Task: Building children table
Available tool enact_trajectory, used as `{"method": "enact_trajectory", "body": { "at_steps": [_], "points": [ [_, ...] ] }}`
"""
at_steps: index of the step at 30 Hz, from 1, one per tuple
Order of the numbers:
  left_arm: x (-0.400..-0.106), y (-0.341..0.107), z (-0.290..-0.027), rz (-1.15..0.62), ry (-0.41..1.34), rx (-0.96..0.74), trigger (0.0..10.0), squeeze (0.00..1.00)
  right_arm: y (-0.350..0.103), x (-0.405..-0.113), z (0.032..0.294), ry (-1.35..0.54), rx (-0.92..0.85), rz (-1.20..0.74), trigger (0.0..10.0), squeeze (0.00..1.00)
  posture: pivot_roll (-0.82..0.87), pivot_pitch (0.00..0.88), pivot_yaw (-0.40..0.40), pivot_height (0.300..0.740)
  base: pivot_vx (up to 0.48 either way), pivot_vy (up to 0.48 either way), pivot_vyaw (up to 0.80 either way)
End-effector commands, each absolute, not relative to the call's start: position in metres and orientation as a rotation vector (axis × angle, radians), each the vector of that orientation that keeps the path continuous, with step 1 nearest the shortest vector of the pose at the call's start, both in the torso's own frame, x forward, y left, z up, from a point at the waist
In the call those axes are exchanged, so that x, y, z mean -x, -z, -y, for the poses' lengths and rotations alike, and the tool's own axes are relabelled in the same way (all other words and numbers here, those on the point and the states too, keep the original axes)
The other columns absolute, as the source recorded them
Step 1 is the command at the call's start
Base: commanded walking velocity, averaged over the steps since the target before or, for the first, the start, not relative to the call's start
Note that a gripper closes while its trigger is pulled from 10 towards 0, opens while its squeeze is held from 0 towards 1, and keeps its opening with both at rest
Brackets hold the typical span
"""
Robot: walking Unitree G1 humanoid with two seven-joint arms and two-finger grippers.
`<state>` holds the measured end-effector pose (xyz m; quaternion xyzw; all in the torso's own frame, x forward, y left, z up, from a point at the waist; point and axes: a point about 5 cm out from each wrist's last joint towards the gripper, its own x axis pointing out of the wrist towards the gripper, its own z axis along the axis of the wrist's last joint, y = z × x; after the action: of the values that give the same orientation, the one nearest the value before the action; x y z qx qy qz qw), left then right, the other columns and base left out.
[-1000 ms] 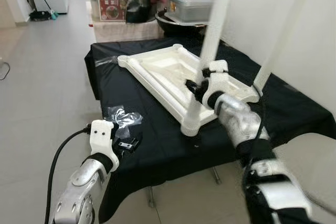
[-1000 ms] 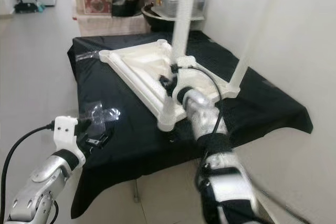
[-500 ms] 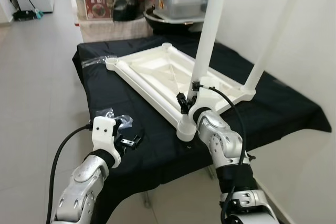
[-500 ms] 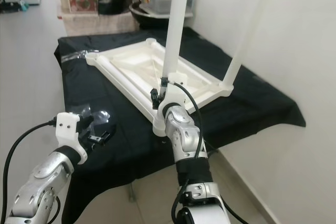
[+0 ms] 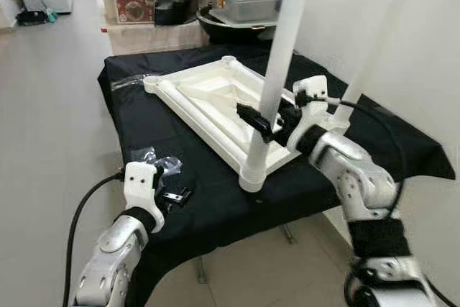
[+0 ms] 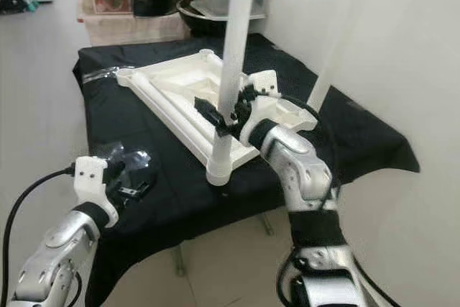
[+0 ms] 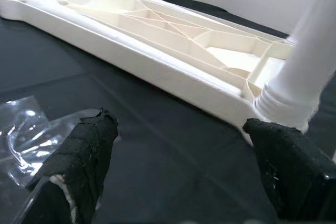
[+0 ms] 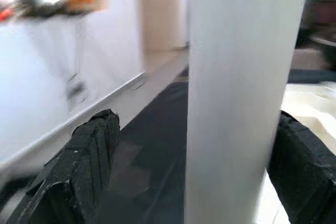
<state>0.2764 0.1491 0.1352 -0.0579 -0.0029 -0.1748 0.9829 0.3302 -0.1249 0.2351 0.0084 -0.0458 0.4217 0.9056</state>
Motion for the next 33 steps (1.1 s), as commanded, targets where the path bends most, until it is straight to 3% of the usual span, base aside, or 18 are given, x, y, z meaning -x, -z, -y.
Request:
{"method": "enact_trajectory", "body": {
  "at_steps": [1,3,8,13,17,18,21,22,27,29,31,33],
  "points": [
    [-0.278,-0.132,-0.148,-0.006,0.354,0.114,10.0,0.00,-0.229,-0.314,0.096,-1.108,0.009,0.096,10.0,0.00,-0.02,0.000,-0.092,0.740,0.000,0.000,0.00],
    [-0.278,-0.133,-0.147,-0.003,0.354,0.113,10.0,0.00,-0.216,-0.312,0.081,-1.190,0.026,0.062,10.0,0.00,-0.01,0.000,-0.095,0.740,0.000,0.000,0.00],
    [-0.279,-0.133,-0.147,-0.001,0.353,0.112,10.0,0.00,-0.211,-0.317,0.075,-1.193,0.029,0.047,10.0,0.00,0.00,0.000,-0.105,0.740,0.000,0.000,0.00],
    [-0.279,-0.133,-0.149,0.000,0.346,0.111,10.0,0.00,-0.209,-0.337,0.072,-1.127,0.046,0.030,10.0,0.00,0.00,0.000,-0.112,0.740,0.000,0.000,0.00],
    [-0.278,-0.131,-0.148,-0.004,0.341,0.112,10.0,0.00,-0.213,-0.357,0.086,-0.972,0.048,0.045,10.0,0.00,0.00,0.000,-0.116,0.740,0.000,0.000,0.00],
    [-0.277,-0.130,-0.148,-0.006,0.340,0.113,10.0,0.00,-0.216,-0.360,0.089,-0.946,0.026,0.053,6.2,0.00,0.00,0.000,-0.115,0.740,0.000,0.000,0.00],
    [-0.277,-0.129,-0.148,-0.008,0.339,0.113,10.0,0.00,-0.217,-0.361,0.091,-0.935,0.011,0.059,6.2,0.00,0.00,0.000,-0.115,0.740,0.000,0.000,0.00],
    [-0.277,-0.129,-0.149,-0.009,0.339,0.113,10.0,0.00,-0.220,-0.362,0.093,-0.923,-0.015,0.069,0.0,0.00,0.00,0.000,-0.114,0.740,0.000,0.000,0.00],
    [-0.276,-0.129,-0.149,-0.011,0.341,0.113,10.0,0.00,-0.213,-0.367,0.100,-0.814,-0.041,0.032,0.0,0.00,-0.01,0.000,-0.109,0.740,0.000,0.000,0.00],
    [-0.276,-0.128,-0.150,-0.012,0.342,0.111,10.0,0.00,-0.202,-0.375,0.106,-0.642,-0.033,-0.045,0.0,0.00,0.00,0.000,-0.109,0.740,0.000,0.000,0.00],
    [-0.276,-0.128,-0.150,-0.012,0.342,0.111,10.0,0.00,-0.199,-0.378,0.108,-0.599,-0.029,-0.062,0.0,0.00,0.00,0.000,-0.109,0.740,0.000,0.000,0.00],
    [-0.276,-0.129,-0.151,-0.011,0.337,0.109,10.0,0.00,-0.179,-0.383,0.140,-0.096,-0.058,-0.191,0.0,0.00,0.00,0.000,-0.110,0.740,0.000,0.000,0.00]
  ]
}}
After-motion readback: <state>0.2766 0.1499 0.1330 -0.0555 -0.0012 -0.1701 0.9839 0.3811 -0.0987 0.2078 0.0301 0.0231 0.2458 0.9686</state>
